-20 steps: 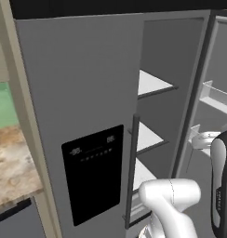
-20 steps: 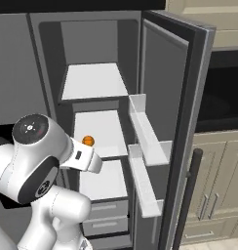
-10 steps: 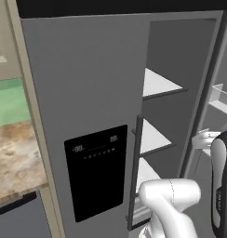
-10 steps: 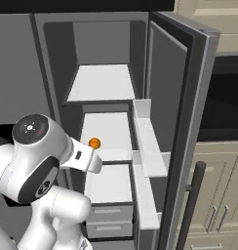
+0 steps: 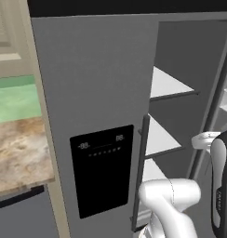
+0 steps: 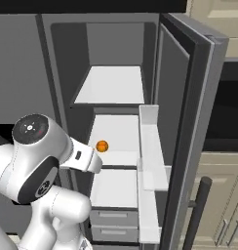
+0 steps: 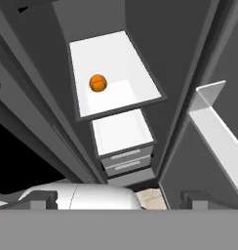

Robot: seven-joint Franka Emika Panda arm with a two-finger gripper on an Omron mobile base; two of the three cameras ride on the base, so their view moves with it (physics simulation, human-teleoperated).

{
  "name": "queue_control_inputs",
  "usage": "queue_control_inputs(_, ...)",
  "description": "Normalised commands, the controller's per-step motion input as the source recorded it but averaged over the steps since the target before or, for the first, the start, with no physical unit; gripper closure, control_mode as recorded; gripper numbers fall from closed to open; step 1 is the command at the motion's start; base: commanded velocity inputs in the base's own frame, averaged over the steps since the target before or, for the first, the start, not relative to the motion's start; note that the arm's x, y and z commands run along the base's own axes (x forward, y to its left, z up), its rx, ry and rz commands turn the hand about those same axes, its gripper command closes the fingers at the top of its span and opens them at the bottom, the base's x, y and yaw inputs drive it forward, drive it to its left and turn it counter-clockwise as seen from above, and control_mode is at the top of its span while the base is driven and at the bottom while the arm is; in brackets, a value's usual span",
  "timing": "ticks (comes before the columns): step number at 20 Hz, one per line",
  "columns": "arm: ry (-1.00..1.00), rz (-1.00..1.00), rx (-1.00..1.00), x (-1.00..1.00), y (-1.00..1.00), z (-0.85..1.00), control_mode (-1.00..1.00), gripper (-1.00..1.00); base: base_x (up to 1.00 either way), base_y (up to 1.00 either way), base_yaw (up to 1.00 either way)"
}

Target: Retrieve the banana and orange from the fridge and place them into the bowl on the dining table.

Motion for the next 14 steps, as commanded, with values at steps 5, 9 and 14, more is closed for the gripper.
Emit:
queue_control_inputs(5, 0.0, 0.0, 0.0, 0.0, 0.0, 0.0, 1.0, -1.0, 0.46, 0.19, 0.25)
queue_control_inputs(9, 0.0, 0.0, 0.0, 0.0, 0.0, 0.0, 1.0, -1.0, 0.4, 0.07, 0.26)
queue_control_inputs(14, 0.0, 0.0, 0.0, 0.0, 0.0, 0.0, 1.0, -1.0, 0.05, -0.03, 0.26)
